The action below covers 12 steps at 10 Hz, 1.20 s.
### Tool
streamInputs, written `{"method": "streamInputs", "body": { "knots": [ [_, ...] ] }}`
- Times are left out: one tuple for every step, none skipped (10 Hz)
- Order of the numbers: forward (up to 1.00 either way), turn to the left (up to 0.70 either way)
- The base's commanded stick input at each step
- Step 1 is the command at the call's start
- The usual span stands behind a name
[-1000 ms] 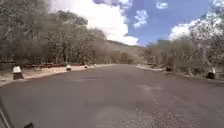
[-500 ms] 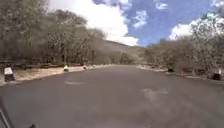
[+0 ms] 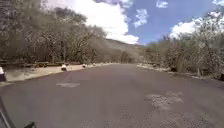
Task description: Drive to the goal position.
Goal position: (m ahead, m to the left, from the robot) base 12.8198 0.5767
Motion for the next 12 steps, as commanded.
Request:
{"method": "streamInputs", "body": {
  "knots": [
    [0.7, 0.0],
    [0.7, 0.0],
    [0.7, 0.0],
    [0.7, 0.0],
    [0.7, 0.0],
    [0.7, 0.0],
    [0.7, 0.0],
    [0.7, 0.0],
    [0.7, 0.0],
    [0.7, 0.0],
    [0.7, 0.0],
    [0.7, 0.0]
  ]
}}
